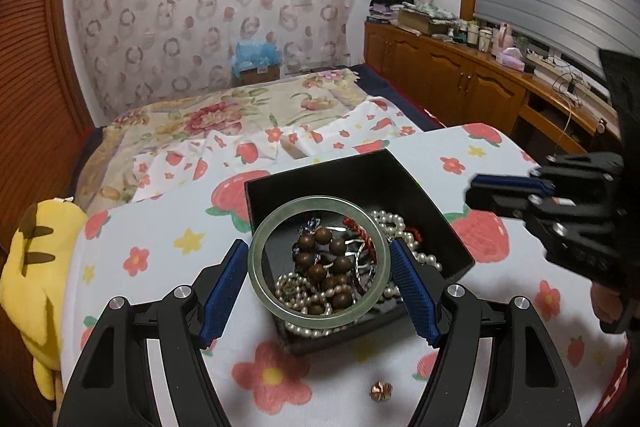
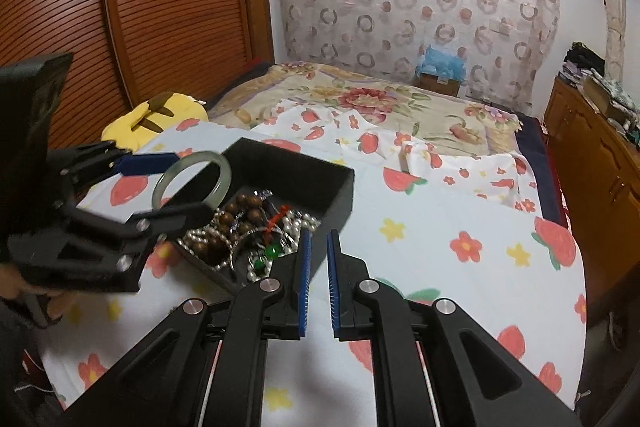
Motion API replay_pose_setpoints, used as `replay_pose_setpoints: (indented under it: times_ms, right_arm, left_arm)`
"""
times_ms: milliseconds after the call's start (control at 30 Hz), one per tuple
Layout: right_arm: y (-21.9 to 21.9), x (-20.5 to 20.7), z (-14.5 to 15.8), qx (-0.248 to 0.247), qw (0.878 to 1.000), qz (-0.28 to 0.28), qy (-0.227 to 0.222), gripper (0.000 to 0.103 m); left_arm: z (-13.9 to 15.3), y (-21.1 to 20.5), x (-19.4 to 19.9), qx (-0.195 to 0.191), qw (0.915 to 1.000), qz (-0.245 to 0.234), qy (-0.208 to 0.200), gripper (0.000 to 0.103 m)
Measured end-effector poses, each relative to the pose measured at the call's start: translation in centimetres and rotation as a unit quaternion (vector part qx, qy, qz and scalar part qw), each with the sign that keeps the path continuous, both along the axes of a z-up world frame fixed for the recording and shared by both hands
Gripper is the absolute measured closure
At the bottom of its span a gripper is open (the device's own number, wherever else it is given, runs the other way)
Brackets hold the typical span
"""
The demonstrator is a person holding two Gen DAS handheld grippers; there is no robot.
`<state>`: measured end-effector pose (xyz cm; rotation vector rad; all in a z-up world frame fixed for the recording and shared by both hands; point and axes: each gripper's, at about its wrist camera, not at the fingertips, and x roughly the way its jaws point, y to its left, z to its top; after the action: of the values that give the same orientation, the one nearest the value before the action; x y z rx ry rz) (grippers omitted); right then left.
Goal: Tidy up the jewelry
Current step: 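Carry the jade bangle over the black box and drop it in with the left gripper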
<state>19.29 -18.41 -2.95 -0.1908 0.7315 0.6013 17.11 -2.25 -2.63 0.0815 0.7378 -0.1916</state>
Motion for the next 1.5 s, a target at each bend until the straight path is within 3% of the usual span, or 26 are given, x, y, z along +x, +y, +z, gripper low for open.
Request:
replay_pose_setpoints:
  times_ms: [667,833,1167,1233,1333,1500]
  right_arm:
    - [-2.7,-1.8,-1.3,0.001,1.000,-0.018,-0.008,0.093]
    - [-3.1,-2.6,-1.5,0.001,0.999,-0.029,-0.019,0.093]
    - [-2.5,-6.0,-1.3,0.015,0.999,-0.011,-0.027,0.093]
    - [-2.0,-6.9,-1.4,0.017,0.999,-0.003,-0.027,0.093]
    - [-1.5,-7.9,-1.7,0.020,0.999,0.007,-0.024,0.075]
    - [-0.6,-9.4,-2.2,0.015,0.999,0.021,-0.021,0.073]
  left_arm:
    - [-1.0,-1.7,2.9,0.022,0.9997,0.007,0.012,0.034]
    - [-0.6,-1.6,2.6,0.016,0.9999,0.005,0.002,0.025]
    - [0.7,0.0,-2.4,0.001,0.9996,0.009,-0.026,0.017]
    - [0.8,0.4,-3.7,0.005,0.9995,0.013,-0.029,0.012]
    - [1.1,1.1,-6.0,0.005,0.9989,0.019,-0.044,0.009]
    - [1.5,2.1,-8.7,-0.006,0.9986,0.017,-0.049,0.008]
